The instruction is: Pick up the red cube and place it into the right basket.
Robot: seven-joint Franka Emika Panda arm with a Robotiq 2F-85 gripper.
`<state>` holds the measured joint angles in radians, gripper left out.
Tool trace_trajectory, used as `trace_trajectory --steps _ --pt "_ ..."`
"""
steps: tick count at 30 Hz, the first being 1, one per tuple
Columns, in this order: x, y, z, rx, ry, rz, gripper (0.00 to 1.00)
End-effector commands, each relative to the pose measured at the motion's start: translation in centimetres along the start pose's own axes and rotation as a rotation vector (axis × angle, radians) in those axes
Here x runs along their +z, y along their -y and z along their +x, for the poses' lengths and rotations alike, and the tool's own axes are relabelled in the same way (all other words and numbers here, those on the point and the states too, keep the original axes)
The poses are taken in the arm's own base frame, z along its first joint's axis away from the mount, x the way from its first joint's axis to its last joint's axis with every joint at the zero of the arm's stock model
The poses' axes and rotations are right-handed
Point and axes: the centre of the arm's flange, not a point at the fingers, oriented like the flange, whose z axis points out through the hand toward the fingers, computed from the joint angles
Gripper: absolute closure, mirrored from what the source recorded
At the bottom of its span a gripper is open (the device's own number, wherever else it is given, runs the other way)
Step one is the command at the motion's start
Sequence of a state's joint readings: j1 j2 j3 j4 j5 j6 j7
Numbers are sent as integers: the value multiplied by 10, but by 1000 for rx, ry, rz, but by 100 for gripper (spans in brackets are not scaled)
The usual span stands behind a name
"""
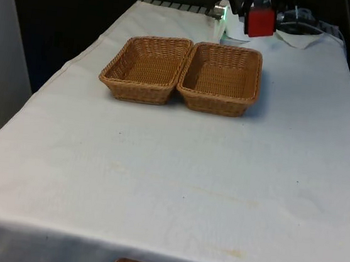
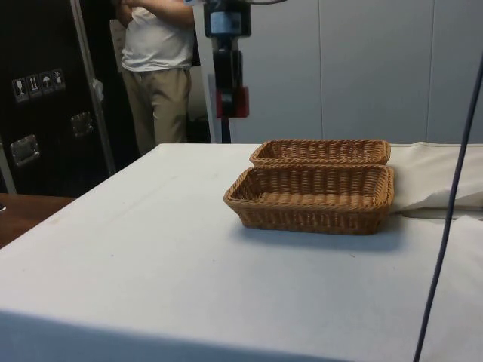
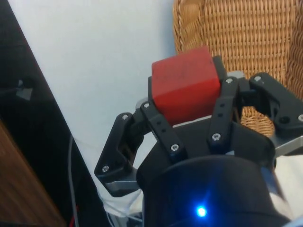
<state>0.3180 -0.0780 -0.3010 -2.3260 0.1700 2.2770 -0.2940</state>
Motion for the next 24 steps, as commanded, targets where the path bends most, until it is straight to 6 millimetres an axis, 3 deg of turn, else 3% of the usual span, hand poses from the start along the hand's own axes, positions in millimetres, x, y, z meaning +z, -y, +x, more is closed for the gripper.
trace_trajectory --steps 1,9,24 --pt "-3 -1 -7 -3 -9 -3 97" --pt "-7 -16 -38 -9 -15 18 97" --pt "-5 -51 -72 -9 -6 33 97"
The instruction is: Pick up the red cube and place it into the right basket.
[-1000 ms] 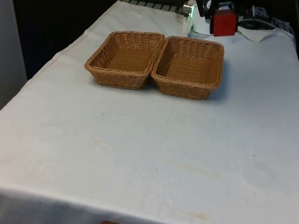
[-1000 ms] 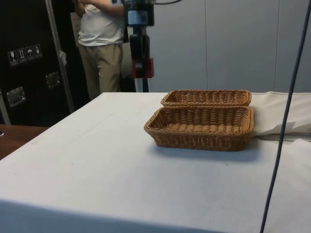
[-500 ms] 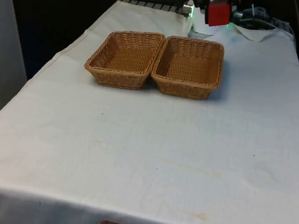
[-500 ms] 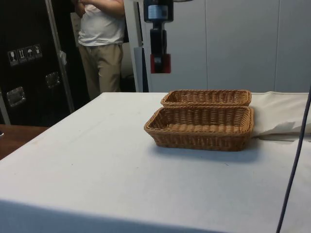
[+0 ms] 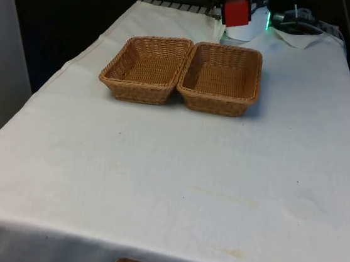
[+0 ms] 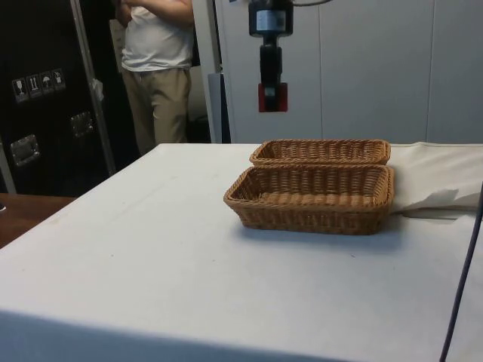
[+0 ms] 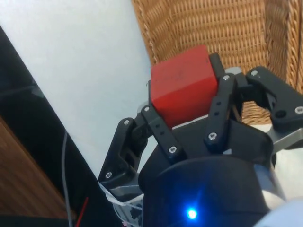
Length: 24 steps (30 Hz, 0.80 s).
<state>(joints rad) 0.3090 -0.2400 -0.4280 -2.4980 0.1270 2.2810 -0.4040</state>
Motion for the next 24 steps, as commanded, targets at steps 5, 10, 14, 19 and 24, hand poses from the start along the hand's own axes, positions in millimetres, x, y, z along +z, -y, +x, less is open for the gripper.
trace_trajectory --steps 5,10,14,19,24 --pt "1 -13 -13 1 2 -4 97" --pt "5 -28 -25 2 5 5 97" --pt "7 -36 -31 4 7 10 97" --pt "12 -53 -42 7 12 21 97" --pt "16 -64 -49 11 13 28 97"
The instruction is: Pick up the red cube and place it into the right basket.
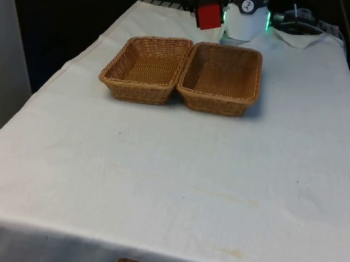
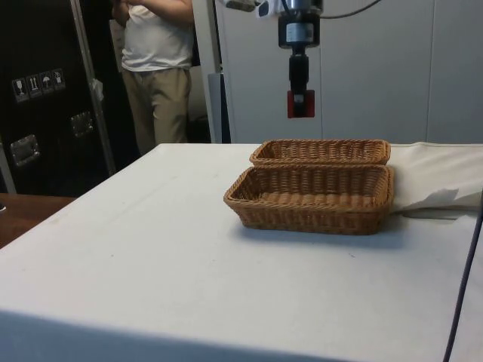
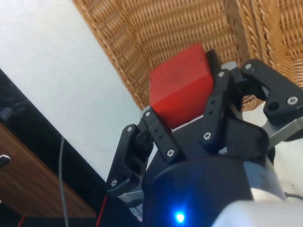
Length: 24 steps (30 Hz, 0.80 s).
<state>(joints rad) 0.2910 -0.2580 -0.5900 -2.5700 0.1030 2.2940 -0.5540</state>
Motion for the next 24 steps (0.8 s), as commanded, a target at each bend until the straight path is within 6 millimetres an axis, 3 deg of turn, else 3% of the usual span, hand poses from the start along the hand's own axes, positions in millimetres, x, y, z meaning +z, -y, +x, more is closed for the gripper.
trace_trajectory --steps 1,24 --pt "1 -6 -3 3 -2 -8 97" --pt "19 -64 -30 46 20 -24 97"
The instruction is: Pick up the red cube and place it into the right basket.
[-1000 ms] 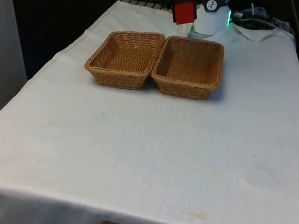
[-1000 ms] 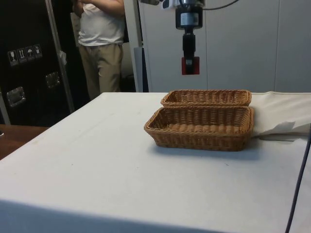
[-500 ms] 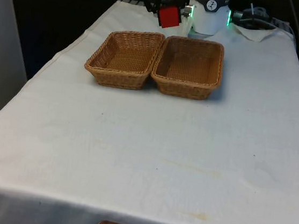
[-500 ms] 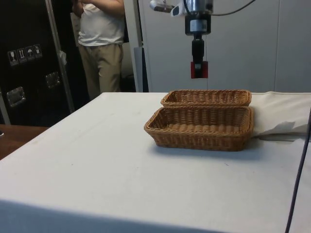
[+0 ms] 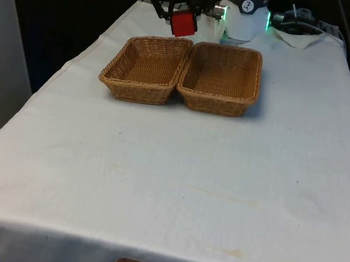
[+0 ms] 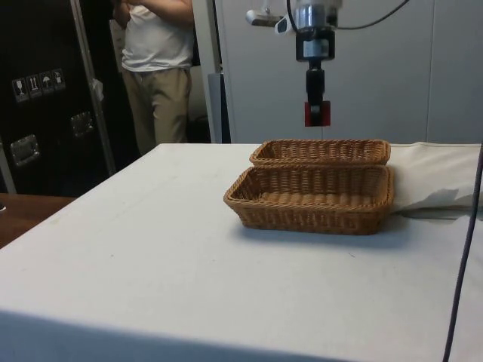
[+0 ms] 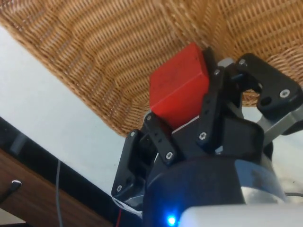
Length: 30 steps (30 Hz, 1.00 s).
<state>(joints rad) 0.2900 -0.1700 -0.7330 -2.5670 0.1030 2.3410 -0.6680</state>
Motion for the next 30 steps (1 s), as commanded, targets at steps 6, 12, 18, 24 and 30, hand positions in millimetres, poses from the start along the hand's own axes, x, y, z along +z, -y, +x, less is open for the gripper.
trace_trajectory --steps 6,12,18,24,30 --pt "3 -15 -1 18 17 -38 97" --pt "4 -24 -2 26 26 -61 97" --pt "6 -35 -3 42 32 -93 97" --pt "8 -41 -3 52 33 -115 97" --pt "11 -49 -4 67 31 -144 97"
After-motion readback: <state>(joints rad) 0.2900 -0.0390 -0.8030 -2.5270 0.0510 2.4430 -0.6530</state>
